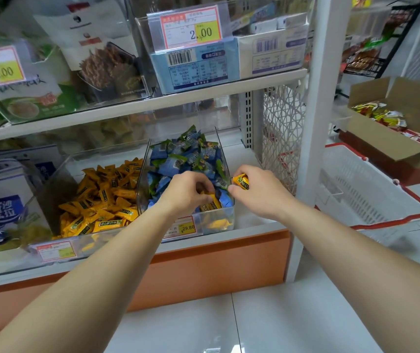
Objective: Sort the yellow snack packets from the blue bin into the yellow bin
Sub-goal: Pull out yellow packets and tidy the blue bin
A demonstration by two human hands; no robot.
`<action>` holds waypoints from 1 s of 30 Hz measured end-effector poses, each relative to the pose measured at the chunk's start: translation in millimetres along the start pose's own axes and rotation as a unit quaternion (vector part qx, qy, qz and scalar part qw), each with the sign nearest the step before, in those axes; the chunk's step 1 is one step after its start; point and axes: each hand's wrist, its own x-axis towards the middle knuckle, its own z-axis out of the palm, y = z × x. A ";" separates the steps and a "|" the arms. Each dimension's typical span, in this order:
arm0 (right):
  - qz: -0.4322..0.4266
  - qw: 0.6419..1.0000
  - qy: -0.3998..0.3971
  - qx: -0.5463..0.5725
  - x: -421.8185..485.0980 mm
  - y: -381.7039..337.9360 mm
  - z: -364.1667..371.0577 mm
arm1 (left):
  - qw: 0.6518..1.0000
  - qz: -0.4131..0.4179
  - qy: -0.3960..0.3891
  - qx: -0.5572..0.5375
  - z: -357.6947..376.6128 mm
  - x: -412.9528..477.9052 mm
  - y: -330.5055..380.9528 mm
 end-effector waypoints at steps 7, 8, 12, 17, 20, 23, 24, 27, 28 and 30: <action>-0.029 0.987 0.081 0.137 4.1 -26.1 -0.8 | 0.981 -0.009 0.129 -0.142 -56.6 -28.5 13.1; -0.029 0.981 0.085 0.172 5.6 -33.0 0.3 | 0.972 -0.025 0.133 -0.189 -63.5 -34.3 12.7; -0.015 0.949 0.002 0.314 9.0 -66.8 14.6 | 0.913 -0.063 0.129 -0.382 -76.8 -61.2 6.5; -0.051 0.952 -0.033 0.301 13.4 -112.6 54.9 | 0.868 -0.098 0.144 -0.465 -84.7 -94.8 -23.5; -0.068 0.957 -0.055 0.277 20.8 -133.0 80.5 | 0.852 -0.128 0.208 -0.464 -86.5 -108.7 -51.9; -0.088 0.979 -0.036 0.179 33.5 -144.7 103.6 | 0.880 -0.152 0.292 -0.343 -95.9 -114.5 -90.6; -0.100 0.986 -0.013 0.135 40.0 -147.6 110.2 | 0.887 -0.165 0.317 -0.292 -99.2 -115.2 -103.7; -0.152 0.988 0.006 -0.004 63.5 -160.0 128.6 | 0.915 -0.194 0.332 -0.120 -99.4 -117.1 -138.1; -0.165 0.986 -0.014 -0.023 73.2 -164.9 134.9 | 0.927 -0.193 0.310 -0.084 -96.9 -116.8 -146.5; -0.174 0.981 -0.078 -0.045 90.4 -174.6 145.7 | 0.951 -0.181 0.246 -0.043 -92.4 -116.9 -156.2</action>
